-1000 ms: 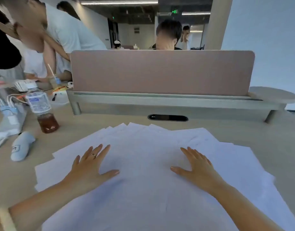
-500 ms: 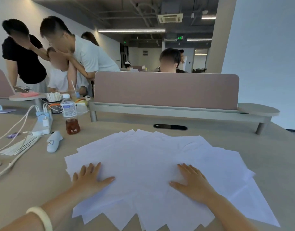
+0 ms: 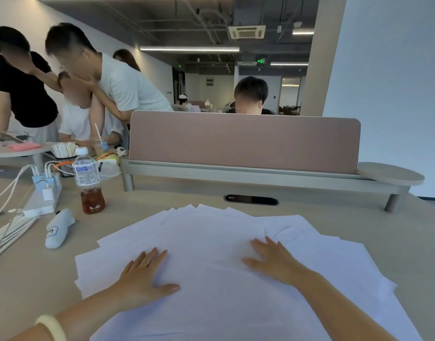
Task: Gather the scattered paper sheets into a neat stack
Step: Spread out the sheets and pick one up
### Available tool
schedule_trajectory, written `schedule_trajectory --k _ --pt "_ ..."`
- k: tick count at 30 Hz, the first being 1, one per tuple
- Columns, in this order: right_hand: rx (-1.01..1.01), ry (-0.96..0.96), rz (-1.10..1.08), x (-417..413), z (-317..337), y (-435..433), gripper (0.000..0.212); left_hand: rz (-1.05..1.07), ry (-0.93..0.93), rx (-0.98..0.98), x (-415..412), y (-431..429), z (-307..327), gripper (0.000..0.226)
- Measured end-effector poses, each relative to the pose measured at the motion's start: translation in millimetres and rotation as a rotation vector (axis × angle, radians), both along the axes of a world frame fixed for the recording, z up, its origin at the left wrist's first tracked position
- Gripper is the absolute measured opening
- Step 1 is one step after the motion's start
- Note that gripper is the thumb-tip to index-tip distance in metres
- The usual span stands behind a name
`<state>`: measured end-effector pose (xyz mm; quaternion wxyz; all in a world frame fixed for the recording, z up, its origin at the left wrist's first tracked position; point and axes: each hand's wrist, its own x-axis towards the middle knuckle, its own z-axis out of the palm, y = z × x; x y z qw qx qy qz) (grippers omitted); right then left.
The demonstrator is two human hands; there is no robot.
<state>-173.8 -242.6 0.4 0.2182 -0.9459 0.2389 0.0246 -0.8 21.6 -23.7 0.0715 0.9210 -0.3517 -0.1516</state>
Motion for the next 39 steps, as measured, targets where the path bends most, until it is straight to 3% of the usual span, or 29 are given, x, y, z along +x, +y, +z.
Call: schedule_trajectory --k 4,8,13,16,17,20,22,25,28,30,32,34,36,39 --pt "-0.178 0.104 0.176 -16 -10 33 0.122 -0.021 0.030 -0.055 -1 1 4 0.150" --pt "-0.226 0.115 0.193 -33 -8 47 0.132 -0.038 0.029 -0.049 -1 14 14 0.153" --pt "-0.355 0.018 0.280 -34 -3 54 0.112 -0.010 -0.038 -0.118 -4 31 25 0.148" --pt "-0.413 -0.113 0.286 -31 -12 55 0.044 0.020 0.022 -0.307 -12 39 27 0.138" --pt "-0.442 -0.167 0.262 -30 -14 57 0.039 0.031 0.050 -0.370 -17 40 29 0.124" --pt "-0.459 -0.248 0.135 -22 -20 56 0.037 0.098 0.081 -0.524 -37 33 33 0.048" --pt "-0.414 -0.391 0.048 -18 -18 61 0.032 0.228 0.320 -0.553 -46 26 37 0.040" --pt "-0.393 -0.651 0.103 -18 -18 74 0.019 0.458 0.838 -0.602 -56 27 43 0.061" --pt "-0.354 -0.689 0.354 -20 -20 100 0.023 0.567 1.072 -0.807 -51 30 38 0.064" --pt "-0.335 -0.624 0.512 -26 -19 116 0.022 0.599 1.052 -0.962 -45 31 33 0.044" --pt "-0.105 -0.546 0.591 -31 -13 124 0.018 0.622 0.993 -1.010 -39 33 28 0.030" --pt "0.196 -0.389 0.479 -32 -1 119 0.044 0.651 0.939 -0.974 -35 40 25 0.030" --pt "0.209 -0.410 0.263 -24 3 91 0.064 0.676 0.920 -0.956 -30 49 24 0.032" --pt "0.080 -0.269 0.014 -5 11 42 0.064 0.698 0.913 -1.006 -27 58 24 0.032"
